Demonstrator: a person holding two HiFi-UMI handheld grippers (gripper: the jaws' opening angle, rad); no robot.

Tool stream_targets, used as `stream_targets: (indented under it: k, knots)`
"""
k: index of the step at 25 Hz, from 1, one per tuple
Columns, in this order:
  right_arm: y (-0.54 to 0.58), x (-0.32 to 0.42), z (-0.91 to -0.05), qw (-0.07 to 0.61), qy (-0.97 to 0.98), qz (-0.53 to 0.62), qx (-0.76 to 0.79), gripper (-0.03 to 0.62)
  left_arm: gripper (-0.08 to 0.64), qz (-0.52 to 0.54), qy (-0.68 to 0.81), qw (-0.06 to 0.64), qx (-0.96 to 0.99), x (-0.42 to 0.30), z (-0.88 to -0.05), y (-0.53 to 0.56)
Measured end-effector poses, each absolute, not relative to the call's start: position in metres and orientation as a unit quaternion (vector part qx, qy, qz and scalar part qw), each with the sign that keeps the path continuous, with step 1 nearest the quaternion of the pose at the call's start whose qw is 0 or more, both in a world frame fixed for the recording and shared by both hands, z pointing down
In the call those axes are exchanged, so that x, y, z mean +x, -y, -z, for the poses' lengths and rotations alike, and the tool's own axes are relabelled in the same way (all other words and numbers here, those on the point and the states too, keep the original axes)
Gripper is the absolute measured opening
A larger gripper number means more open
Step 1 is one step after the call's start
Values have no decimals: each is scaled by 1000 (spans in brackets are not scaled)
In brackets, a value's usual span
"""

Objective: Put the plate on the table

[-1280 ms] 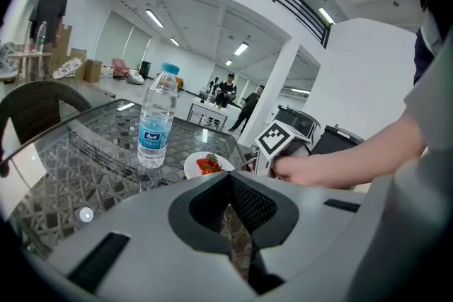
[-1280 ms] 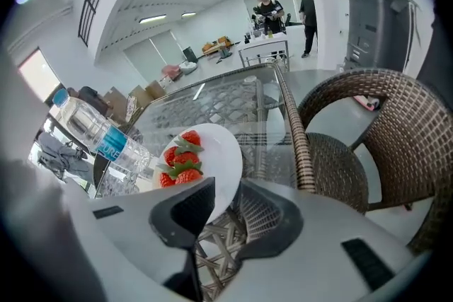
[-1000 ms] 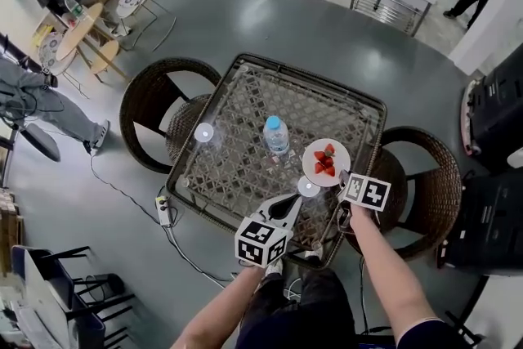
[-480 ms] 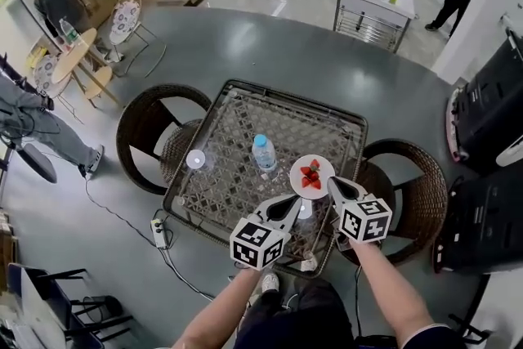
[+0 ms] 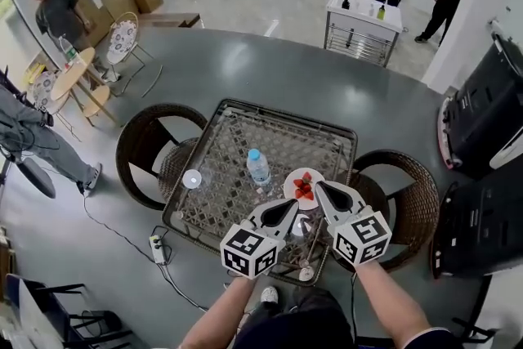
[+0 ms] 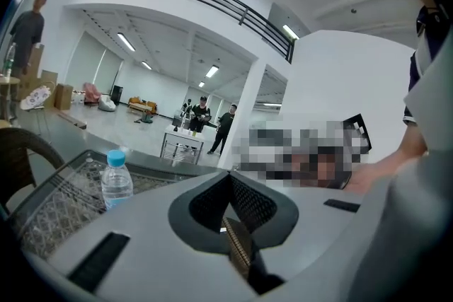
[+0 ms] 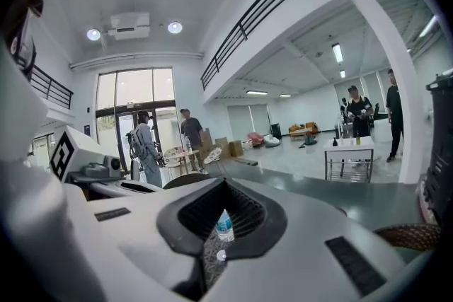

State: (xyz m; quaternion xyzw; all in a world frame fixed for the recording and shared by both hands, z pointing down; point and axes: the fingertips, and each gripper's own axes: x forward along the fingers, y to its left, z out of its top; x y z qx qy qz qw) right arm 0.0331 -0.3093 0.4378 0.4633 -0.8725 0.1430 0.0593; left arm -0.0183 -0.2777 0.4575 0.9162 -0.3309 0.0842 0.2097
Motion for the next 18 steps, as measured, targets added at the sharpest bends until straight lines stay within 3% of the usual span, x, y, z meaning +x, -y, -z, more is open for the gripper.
stream_targets:
  k: [18]
  knots:
    - [293,23,-408,40,886,-115,447,5,6,-76,334,184,921,-22,-428,270]
